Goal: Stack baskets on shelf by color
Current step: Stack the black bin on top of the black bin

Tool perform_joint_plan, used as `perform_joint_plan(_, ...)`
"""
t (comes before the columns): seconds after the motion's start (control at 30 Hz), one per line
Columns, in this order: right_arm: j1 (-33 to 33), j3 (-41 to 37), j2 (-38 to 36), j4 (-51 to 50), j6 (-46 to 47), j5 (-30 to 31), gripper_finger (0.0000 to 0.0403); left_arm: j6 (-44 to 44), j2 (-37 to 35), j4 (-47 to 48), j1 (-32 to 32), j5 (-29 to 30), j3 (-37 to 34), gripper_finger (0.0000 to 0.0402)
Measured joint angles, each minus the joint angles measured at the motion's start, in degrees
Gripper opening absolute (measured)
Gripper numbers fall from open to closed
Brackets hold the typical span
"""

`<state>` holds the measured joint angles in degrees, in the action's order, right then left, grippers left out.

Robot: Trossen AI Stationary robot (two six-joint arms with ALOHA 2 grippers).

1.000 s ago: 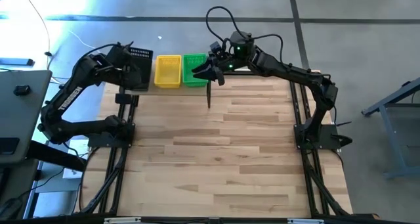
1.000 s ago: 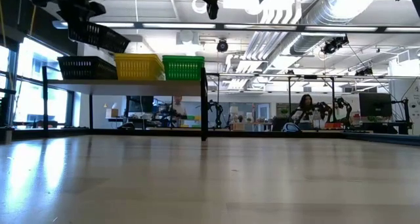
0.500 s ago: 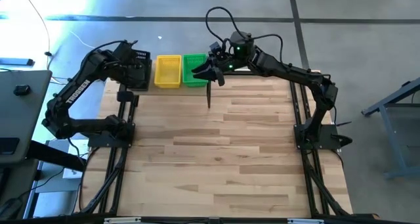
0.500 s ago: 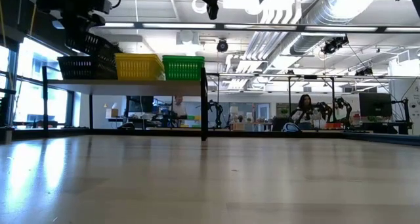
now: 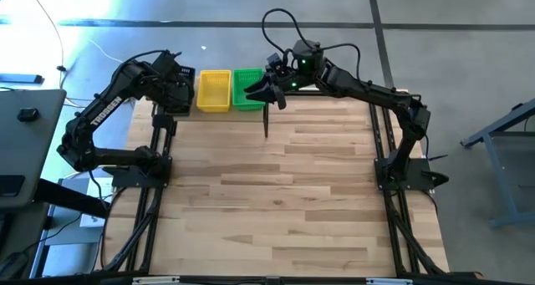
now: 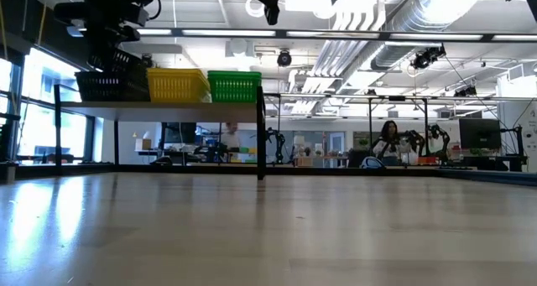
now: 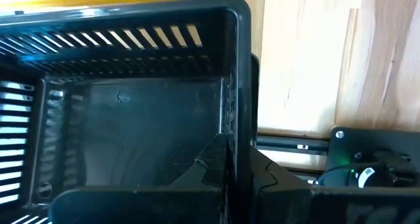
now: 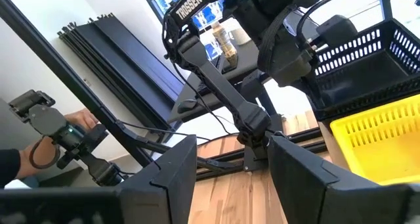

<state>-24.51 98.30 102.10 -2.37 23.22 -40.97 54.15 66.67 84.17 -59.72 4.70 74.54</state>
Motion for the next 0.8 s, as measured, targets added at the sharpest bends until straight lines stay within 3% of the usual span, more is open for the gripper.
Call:
perform_joint_plan(0.53, 0.0, 0.0, 0.0, 0.0, 0.3, 0.0, 0.0170, -0.1, 0.0, -1.1, 0.0, 0.5, 0.0, 0.0003)
perform_joint_plan(0.8, 0.0, 0.0, 0.0, 0.0, 0.3, 0.0, 0.0170, -4.2, 0.0, -2.2, 0.0, 2.0, 0.0, 0.0051)
